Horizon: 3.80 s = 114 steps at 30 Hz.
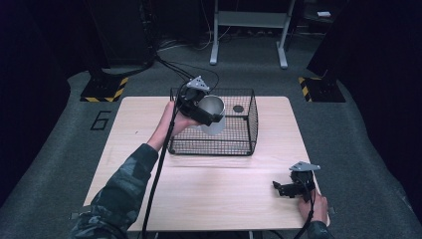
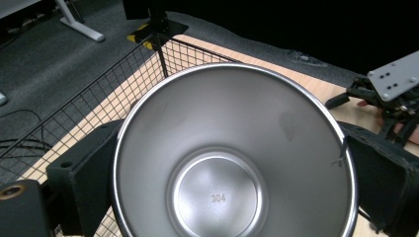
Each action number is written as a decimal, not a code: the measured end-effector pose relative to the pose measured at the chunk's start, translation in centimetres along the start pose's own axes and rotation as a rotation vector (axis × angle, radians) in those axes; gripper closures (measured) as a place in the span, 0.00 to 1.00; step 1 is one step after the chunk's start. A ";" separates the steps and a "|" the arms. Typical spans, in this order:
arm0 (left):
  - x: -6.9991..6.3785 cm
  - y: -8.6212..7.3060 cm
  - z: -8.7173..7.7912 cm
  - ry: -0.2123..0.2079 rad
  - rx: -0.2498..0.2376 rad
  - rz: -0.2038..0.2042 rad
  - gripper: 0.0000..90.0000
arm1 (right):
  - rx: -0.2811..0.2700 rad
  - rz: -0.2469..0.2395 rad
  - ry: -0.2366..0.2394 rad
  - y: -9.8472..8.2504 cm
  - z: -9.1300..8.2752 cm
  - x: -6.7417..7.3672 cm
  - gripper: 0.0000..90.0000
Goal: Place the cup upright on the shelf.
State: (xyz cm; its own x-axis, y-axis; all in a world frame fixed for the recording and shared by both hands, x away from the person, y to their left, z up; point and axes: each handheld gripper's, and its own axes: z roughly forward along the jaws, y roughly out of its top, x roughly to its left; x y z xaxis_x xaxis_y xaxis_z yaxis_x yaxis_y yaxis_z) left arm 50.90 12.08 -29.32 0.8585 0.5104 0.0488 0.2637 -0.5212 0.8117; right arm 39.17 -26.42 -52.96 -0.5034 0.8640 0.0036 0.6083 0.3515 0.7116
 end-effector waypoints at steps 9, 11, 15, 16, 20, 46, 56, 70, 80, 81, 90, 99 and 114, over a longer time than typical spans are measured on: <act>0.9 0.4 1.9 0.012 0.018 -0.028 0.07 | 0.000 0.001 0.000 0.0 0.0 0.0 0.00; 1.1 0.5 2.2 0.017 0.026 -0.025 0.07 | 0.000 0.001 0.000 0.0 0.0 0.0 0.00; 1.7 0.7 3.1 0.037 0.022 -0.046 0.07 | -0.003 0.011 -0.004 0.0 0.0 0.1 0.00; 1.8 0.7 3.2 0.035 0.018 -0.047 0.07 | -0.004 0.011 -0.004 0.0 0.0 0.1 0.00; 2.1 0.6 4.1 0.044 0.022 -0.061 0.07 | -0.004 0.012 -0.005 0.0 0.0 0.1 0.00; 5.9 -1.1 6.9 0.073 0.068 -0.132 0.07 | -0.002 0.009 -0.005 0.1 0.1 0.0 0.00; 5.9 -2.1 8.9 0.095 0.110 -0.156 0.07 | -0.003 0.011 -0.005 0.0 0.0 0.1 0.00; 6.3 -3.3 11.5 0.106 0.170 -0.156 0.07 | 0.000 0.008 -0.004 0.0 0.0 0.0 0.00; 6.7 -4.5 13.0 0.104 0.199 -0.178 0.07 | -0.002 0.012 -0.005 0.0 0.0 0.1 0.00; 6.7 -4.5 13.0 0.104 0.199 -0.178 0.07 | -0.002 0.012 -0.005 0.0 0.0 0.1 0.00; 6.6 -4.8 14.1 0.110 0.231 -0.152 0.07 | -0.005 0.008 -0.006 0.0 0.1 0.0 0.00; 6.8 -5.1 14.8 0.123 0.263 -0.137 0.07 | -0.002 0.011 -0.005 0.0 0.0 0.1 0.00; 7.1 -5.9 15.1 0.119 0.276 -0.162 0.06 | -0.003 0.012 -0.005 0.0 0.0 0.1 0.00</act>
State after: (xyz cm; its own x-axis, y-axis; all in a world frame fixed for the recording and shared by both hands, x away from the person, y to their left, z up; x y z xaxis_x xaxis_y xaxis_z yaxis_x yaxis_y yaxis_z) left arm 62.06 8.46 -42.57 0.7423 0.6699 0.0130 0.5160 -0.5839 0.6267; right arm 39.18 -26.33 -52.96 -0.4929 0.8701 0.0086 0.6128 0.3401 0.7133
